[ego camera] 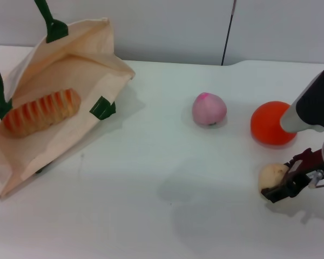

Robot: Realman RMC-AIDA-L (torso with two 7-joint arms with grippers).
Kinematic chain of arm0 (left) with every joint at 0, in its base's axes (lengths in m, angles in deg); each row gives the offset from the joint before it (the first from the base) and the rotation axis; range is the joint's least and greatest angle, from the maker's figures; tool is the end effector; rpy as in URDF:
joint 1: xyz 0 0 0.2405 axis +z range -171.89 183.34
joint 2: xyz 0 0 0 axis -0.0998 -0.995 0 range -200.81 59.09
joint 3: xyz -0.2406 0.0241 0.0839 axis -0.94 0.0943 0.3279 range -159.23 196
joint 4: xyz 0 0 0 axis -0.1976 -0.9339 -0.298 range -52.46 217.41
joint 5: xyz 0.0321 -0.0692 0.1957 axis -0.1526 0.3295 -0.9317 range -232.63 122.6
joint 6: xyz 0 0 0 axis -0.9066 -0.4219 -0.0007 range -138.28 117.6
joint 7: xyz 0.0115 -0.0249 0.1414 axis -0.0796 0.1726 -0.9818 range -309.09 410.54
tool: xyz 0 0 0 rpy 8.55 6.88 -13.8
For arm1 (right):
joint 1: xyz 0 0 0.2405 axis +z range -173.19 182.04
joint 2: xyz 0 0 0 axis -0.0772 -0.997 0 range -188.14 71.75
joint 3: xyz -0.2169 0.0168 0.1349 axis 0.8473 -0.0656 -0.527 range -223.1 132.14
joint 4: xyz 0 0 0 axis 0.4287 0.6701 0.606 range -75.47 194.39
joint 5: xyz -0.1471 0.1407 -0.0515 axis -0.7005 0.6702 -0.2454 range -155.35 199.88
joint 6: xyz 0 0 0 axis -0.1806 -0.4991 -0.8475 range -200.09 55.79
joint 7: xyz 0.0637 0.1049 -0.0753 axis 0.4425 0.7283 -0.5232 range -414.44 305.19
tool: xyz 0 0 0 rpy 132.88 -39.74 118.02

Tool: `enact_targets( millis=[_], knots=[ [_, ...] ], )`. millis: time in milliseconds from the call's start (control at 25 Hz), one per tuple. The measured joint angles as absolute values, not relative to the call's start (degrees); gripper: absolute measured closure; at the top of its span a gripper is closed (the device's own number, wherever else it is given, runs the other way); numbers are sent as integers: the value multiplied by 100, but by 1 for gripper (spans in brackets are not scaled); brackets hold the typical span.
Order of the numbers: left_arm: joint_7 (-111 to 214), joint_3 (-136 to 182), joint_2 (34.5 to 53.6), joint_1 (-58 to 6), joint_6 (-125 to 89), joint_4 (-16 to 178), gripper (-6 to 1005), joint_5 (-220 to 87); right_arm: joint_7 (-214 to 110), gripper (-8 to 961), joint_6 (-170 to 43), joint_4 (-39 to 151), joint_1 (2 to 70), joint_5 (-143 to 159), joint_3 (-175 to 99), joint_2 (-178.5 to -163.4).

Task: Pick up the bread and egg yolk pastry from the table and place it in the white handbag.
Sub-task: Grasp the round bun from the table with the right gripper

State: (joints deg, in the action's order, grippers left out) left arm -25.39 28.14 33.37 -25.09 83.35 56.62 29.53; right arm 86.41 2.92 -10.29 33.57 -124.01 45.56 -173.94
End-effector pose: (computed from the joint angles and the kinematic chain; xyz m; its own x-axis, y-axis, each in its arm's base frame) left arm -0.3002 0.3582 0.1801 0.1112 0.2491 0.9621 0.8179 -0.5729 0.0539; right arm 0.2308 0.3466 -0.0277 0.7648 -0.5762 0.2881 -0.4267 -0.7882 -0.4434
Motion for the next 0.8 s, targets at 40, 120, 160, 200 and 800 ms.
enact_targets(
  millis=[40,120,160,200,800],
  knots=[
    [-2539,2814,3337,-2510,8335,5662,871,2953,8642,101,313,-1050,3356,-12403,4527,-17394],
    [-2539,2824,3336,-2511,8335,5664,870,2953,8643,113,326,-1055,3356,-12403,4517,-17394],
    [-2539,2824,3336,-2511,8335,5664,870,2953,8644,119,337,-1056,3358,-12402,4513,-17395],
    [-2539,2833,3334,-2512,8335,5664,870,2953,8644,125,341,-1056,3360,-12402,4511,-17395],
    [-2503,2868,3308,-2530,8370,5664,871,2953,8623,206,337,-1208,3312,-12395,4460,-17398]
  ],
)
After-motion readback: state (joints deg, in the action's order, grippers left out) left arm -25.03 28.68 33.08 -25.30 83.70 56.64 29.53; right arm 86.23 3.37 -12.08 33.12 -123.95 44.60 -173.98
